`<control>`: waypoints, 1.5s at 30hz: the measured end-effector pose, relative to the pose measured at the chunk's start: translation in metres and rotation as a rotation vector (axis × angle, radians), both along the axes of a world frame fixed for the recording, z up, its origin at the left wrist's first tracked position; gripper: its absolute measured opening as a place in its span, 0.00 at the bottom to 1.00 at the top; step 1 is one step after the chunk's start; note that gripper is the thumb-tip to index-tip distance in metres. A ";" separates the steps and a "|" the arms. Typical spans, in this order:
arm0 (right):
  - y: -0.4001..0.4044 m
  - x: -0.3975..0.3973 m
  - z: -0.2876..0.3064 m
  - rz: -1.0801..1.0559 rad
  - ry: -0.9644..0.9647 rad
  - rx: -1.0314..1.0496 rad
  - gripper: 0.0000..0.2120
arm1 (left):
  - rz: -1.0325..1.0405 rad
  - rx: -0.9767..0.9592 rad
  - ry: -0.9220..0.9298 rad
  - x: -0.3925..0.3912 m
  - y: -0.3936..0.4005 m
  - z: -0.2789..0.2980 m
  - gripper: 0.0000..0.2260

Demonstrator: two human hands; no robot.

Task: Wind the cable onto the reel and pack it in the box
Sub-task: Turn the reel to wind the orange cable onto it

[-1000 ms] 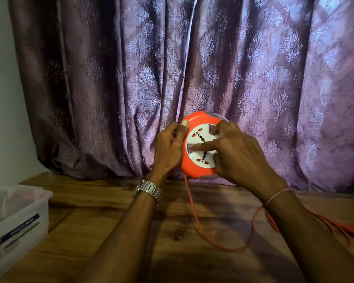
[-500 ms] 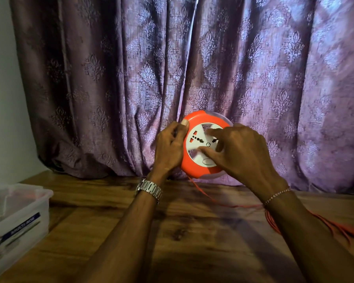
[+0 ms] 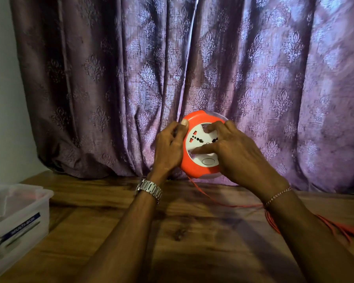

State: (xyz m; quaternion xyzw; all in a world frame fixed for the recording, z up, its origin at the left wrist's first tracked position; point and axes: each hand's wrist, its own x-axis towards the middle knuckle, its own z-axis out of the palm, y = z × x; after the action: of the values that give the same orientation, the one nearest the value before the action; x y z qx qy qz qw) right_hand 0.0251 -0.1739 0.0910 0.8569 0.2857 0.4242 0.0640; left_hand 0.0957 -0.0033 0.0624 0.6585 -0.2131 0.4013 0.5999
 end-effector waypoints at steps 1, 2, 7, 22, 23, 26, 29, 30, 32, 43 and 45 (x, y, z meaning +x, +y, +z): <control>0.000 0.000 0.000 -0.014 -0.033 0.000 0.22 | 0.006 0.005 0.001 0.000 -0.001 0.000 0.18; 0.000 0.000 -0.001 -0.018 -0.061 0.003 0.21 | 0.014 0.009 0.003 -0.001 -0.001 -0.001 0.18; 0.001 -0.004 -0.005 -0.060 -0.034 0.122 0.24 | 0.029 0.026 -0.003 -0.006 -0.003 0.000 0.19; -0.004 -0.007 0.005 0.040 -0.112 0.181 0.10 | -0.006 -0.001 0.009 -0.004 -0.002 0.000 0.19; -0.006 -0.005 0.007 0.070 -0.064 0.141 0.13 | -0.012 -0.004 0.008 -0.004 -0.001 0.000 0.19; -0.005 -0.004 0.007 0.070 0.057 0.063 0.22 | -0.024 -0.015 0.008 -0.005 -0.001 0.001 0.18; -0.003 -0.005 0.006 0.053 0.078 0.012 0.24 | -0.011 -0.013 0.010 -0.005 -0.002 0.001 0.19; -0.002 -0.005 0.006 0.050 0.068 -0.003 0.24 | -0.006 -0.009 0.009 -0.005 -0.001 0.001 0.19; -0.002 -0.006 0.005 0.032 0.057 -0.011 0.22 | -0.001 -0.005 0.007 -0.004 0.000 0.001 0.19; 0.001 -0.010 0.002 -0.061 -0.010 0.048 0.23 | 0.039 0.038 0.000 -0.004 -0.003 0.000 0.18; 0.002 -0.013 0.002 -0.077 -0.016 0.079 0.24 | 0.062 0.059 -0.009 -0.004 -0.004 0.000 0.19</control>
State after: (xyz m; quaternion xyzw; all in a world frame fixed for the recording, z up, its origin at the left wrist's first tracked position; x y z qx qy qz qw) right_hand 0.0122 -0.1718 0.0933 0.8657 0.2351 0.4393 0.0487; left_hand 0.0913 -0.0072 0.0627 0.6804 -0.2071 0.4164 0.5664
